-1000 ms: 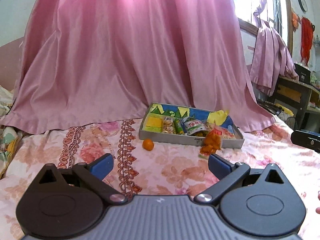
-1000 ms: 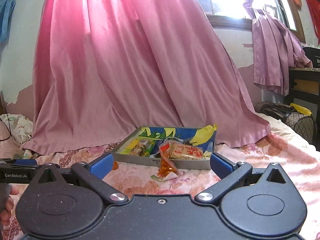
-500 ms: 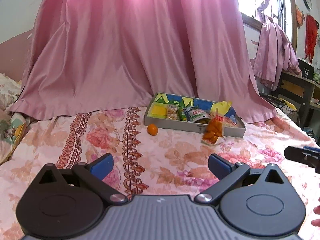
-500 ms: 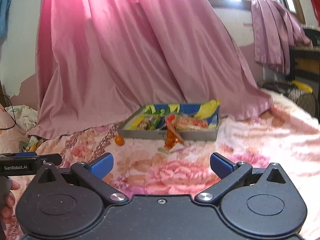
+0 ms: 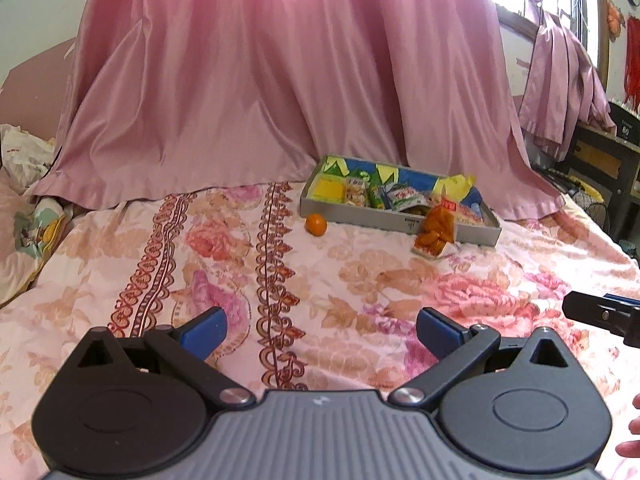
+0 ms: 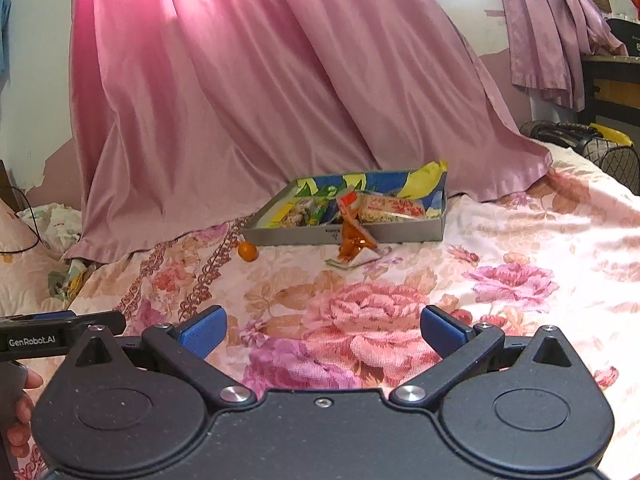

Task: Organize snacks
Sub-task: 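Lower the left tool toward the small orange while the right tool lowers onto the orange snack bag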

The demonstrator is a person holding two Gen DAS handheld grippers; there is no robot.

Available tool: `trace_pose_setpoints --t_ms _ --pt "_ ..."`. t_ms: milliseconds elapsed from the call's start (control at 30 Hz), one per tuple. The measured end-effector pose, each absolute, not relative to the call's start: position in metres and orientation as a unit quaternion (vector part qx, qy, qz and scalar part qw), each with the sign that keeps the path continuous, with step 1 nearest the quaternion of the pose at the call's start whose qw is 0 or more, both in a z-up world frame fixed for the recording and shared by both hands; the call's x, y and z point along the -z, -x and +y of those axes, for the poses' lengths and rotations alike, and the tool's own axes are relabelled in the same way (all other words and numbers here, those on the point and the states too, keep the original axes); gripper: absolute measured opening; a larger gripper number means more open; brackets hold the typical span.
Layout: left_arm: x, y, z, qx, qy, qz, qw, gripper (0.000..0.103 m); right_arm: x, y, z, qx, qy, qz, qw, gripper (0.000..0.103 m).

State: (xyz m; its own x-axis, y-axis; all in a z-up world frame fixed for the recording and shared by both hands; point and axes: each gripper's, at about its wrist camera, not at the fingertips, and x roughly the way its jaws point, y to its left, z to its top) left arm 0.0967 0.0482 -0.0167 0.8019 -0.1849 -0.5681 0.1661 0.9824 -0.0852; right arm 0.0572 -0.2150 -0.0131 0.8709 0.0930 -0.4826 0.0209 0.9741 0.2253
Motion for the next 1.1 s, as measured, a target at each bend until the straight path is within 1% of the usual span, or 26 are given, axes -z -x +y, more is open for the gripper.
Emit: trace_pose_setpoints --t_ms 167,400,600,833,1100 --pt "0.02 -0.097 0.048 0.089 0.012 0.312 0.946 0.103 0.018 -0.062 -0.212 -0.028 -0.107 0.271 0.956 0.102" --pt "0.024 -0.104 0.05 0.082 0.014 0.326 0.942 0.103 0.022 -0.065 -0.206 -0.037 -0.096 0.277 0.955 0.102" --pt "0.021 -0.118 0.05 0.091 -0.005 0.342 0.935 0.103 0.023 -0.07 -0.205 -0.036 -0.09 0.276 0.956 0.102" --pt "0.019 -0.159 0.049 0.108 -0.021 0.357 0.928 0.103 0.027 -0.096 -0.206 -0.034 -0.076 0.273 0.958 0.102" --pt "0.032 -0.226 0.051 0.15 -0.045 0.384 0.91 0.103 0.042 -0.157 -0.209 -0.02 -0.071 0.261 0.963 0.102"
